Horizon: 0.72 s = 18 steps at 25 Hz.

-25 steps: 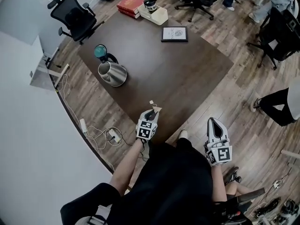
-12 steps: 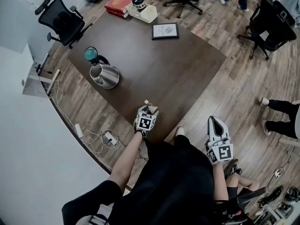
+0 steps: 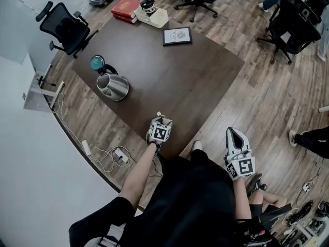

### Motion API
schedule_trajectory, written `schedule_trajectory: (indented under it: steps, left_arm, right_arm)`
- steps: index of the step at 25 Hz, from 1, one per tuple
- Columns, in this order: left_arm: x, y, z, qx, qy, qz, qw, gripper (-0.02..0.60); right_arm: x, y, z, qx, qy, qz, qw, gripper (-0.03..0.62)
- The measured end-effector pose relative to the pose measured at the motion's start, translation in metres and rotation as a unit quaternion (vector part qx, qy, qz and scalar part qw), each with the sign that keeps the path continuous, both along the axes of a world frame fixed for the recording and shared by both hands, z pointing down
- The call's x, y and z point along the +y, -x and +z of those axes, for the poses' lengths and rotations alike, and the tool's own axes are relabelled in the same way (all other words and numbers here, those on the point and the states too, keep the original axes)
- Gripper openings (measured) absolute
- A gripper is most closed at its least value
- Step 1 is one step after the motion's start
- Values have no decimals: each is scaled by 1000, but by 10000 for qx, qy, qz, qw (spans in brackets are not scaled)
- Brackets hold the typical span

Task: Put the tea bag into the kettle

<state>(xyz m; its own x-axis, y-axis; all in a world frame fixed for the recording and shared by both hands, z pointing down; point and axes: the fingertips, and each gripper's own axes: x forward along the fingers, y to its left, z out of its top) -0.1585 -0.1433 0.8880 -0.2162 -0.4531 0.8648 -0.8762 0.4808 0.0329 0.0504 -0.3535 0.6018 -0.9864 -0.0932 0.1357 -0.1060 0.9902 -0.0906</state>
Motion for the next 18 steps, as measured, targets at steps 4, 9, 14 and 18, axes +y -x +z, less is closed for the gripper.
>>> schedule_trajectory:
  steps: [4, 9, 14, 18]
  left_arm:
    - [0, -9, -1, -279, 234, 231, 9991, 49]
    - [-7, -19, -15, -446, -136, 338, 9983, 40]
    - [-14, -16, -47, -541, -740, 138, 9957, 38]
    - [-27, -18, -91, -342, -1583, -125, 9867, 38]
  right_arm:
    - [1, -3, -2, -19, -13, 9, 10000, 6]
    - [0, -9, -3, -80, -36, 51, 9999, 6]
    - [2, -13, -4, -95, -38, 63, 9999, 6]
    - [3, -16, -3, -122, -29, 59, 9999, 6]
